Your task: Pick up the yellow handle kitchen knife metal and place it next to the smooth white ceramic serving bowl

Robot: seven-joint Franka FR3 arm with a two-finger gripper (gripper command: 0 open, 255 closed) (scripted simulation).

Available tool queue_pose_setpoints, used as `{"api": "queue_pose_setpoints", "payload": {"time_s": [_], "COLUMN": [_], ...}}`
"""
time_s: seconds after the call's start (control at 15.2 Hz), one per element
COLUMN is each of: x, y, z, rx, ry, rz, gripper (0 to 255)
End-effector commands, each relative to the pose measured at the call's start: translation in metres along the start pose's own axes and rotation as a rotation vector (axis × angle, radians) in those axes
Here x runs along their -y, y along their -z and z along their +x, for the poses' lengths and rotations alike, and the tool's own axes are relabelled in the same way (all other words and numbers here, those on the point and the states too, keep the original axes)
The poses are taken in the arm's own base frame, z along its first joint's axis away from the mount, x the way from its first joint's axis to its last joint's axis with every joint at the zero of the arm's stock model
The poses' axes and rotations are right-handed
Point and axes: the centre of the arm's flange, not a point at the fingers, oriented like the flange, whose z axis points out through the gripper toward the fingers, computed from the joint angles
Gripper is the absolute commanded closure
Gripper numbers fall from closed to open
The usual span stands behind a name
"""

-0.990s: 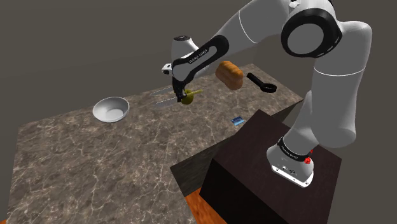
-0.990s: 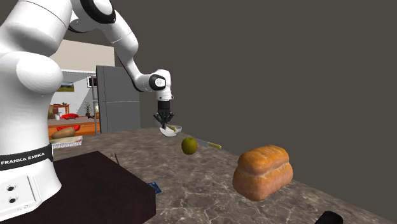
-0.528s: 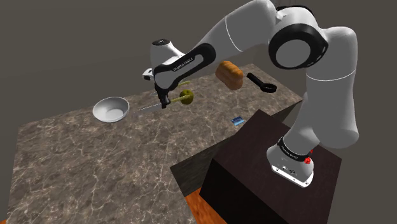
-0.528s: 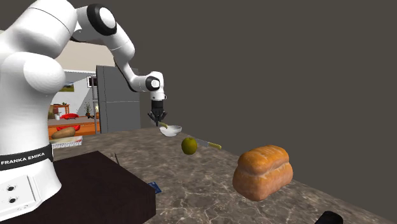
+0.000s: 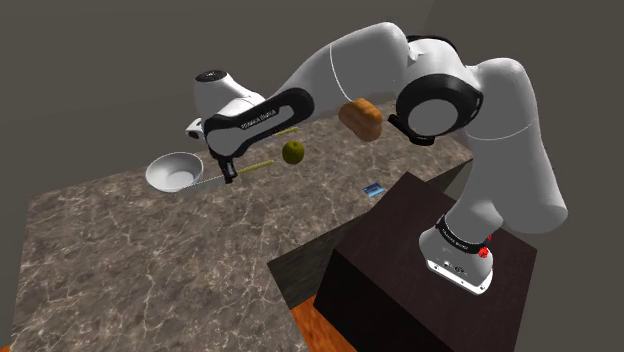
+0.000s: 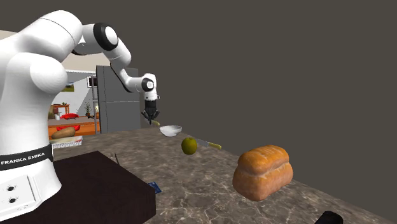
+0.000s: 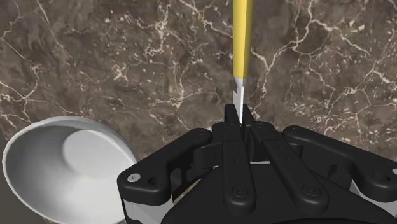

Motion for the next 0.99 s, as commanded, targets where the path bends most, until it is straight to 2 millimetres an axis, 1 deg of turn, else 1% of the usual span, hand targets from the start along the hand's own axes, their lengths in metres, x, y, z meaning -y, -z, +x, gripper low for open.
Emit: {"api": "queue_pose_setpoints", "payload": {"time_s": [0.0,0.46,0.92], "x": [0.004,0.015,0.015], "y": [0.001,-0.001,-0.038], "z": [0.025,0.118,0.117], "rx": [0.000,0.000,0.000], "ry": [-0.001,-0.001,-0.001], "rz": [0.000,0.000,0.000], "gripper": [255,255,255]}}
